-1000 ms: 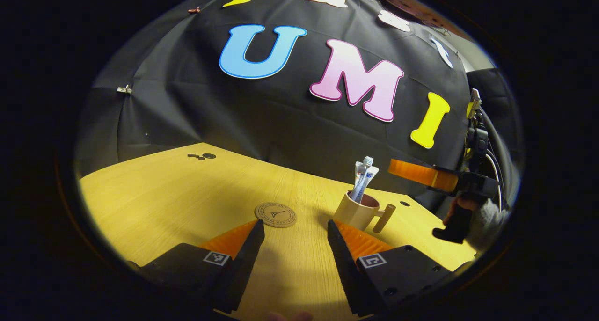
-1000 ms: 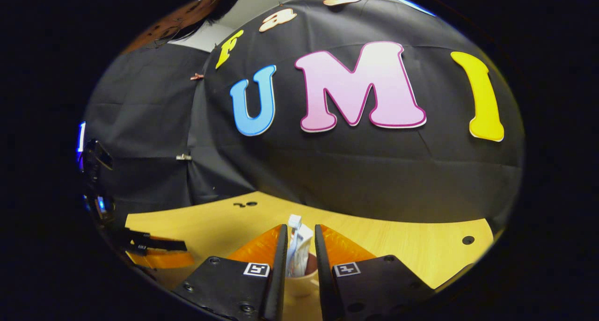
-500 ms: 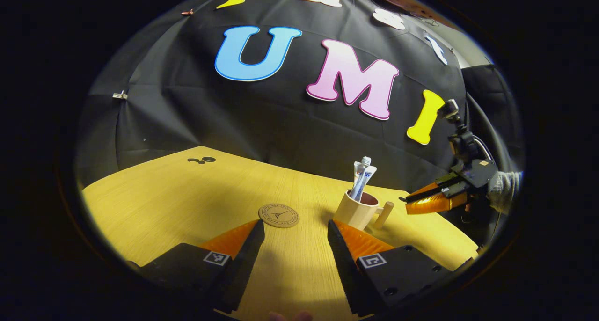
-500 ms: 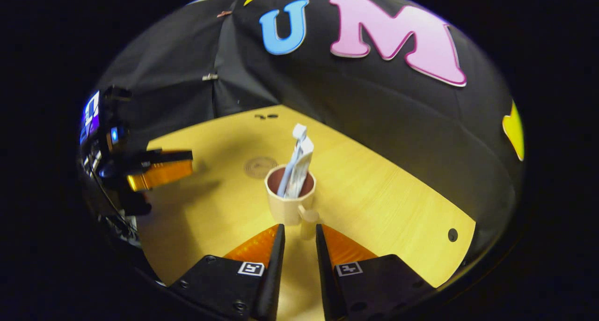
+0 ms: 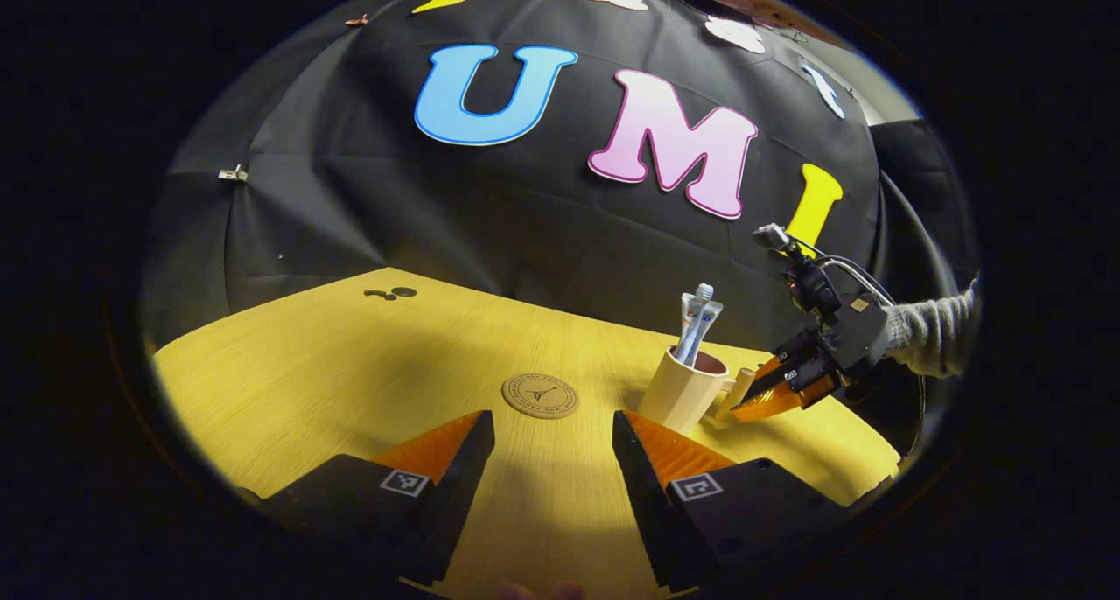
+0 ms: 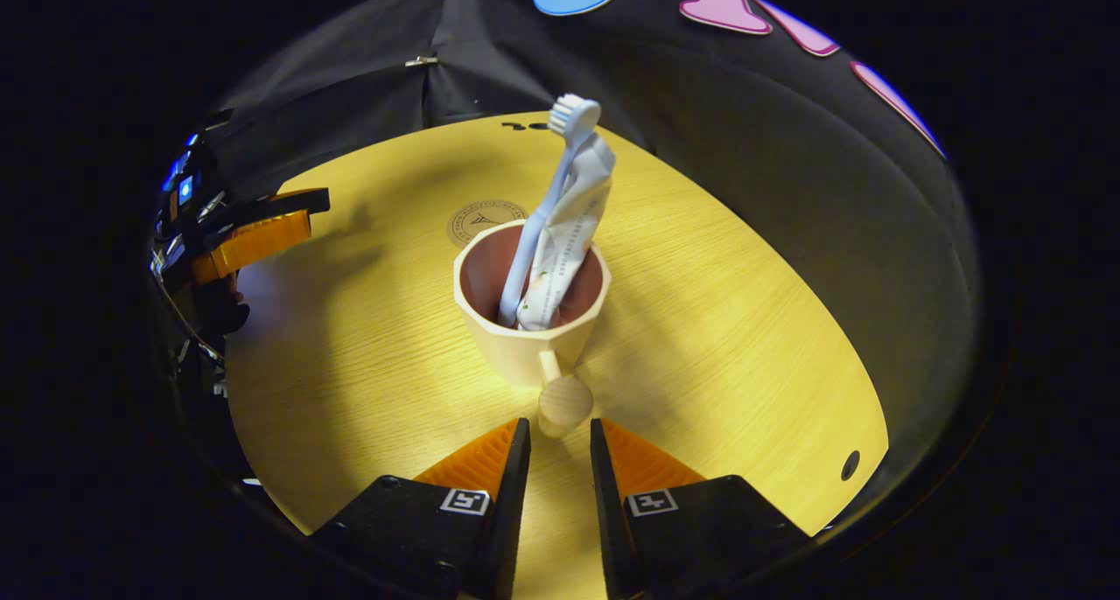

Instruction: Put the toothbrush and toothpaste on the desktop into the cup, then pick up the cup and place it on the coaster on the desktop.

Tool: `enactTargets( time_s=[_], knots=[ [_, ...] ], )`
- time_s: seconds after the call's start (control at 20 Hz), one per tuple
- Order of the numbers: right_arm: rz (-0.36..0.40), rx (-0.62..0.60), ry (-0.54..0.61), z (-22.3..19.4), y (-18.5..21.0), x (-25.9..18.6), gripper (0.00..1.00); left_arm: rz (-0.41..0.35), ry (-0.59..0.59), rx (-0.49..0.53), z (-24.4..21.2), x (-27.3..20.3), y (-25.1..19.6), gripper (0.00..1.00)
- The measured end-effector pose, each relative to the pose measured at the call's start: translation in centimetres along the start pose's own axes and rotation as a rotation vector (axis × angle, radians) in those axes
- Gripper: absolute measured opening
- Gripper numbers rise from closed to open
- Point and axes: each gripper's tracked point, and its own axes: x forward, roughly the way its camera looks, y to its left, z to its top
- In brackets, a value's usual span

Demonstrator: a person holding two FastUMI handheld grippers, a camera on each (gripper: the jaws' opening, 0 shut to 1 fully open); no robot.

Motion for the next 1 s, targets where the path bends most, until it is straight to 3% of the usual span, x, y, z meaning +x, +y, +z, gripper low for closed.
enactTargets(
  time_s=[0.4,0.7,0.8,0.9,0.95,1.0],
  knots=[
    [0.037,-0.097,0.084,1.1,0.2,2.7,0.42,0.046,0.006,-0.031,-0.1,0.3,2.1,0.85],
    [0.044,-0.104,0.163,0.5,0.6,4.4,0.42,0.059,0.016,-0.038,-0.2,0.1,3.5,0.85],
    [0.064,-0.071,0.167,1.1,1.2,4.1,0.31,0.06,0.018,-0.039,-0.2,0.0,3.8,0.84],
    [0.063,-0.065,0.171,1.3,1.4,4.1,0.31,0.062,0.016,-0.043,0.0,-0.2,4.0,0.85],
    [0.052,-0.08,0.168,1.5,1.3,3.8,0.24,0.063,0.015,-0.047,0.0,-0.2,4.1,0.85],
    [0.04,-0.09,0.155,1.6,1.3,4.0,0.3,0.062,0.016,-0.051,0.1,-0.3,4.2,0.85]
  ],
)
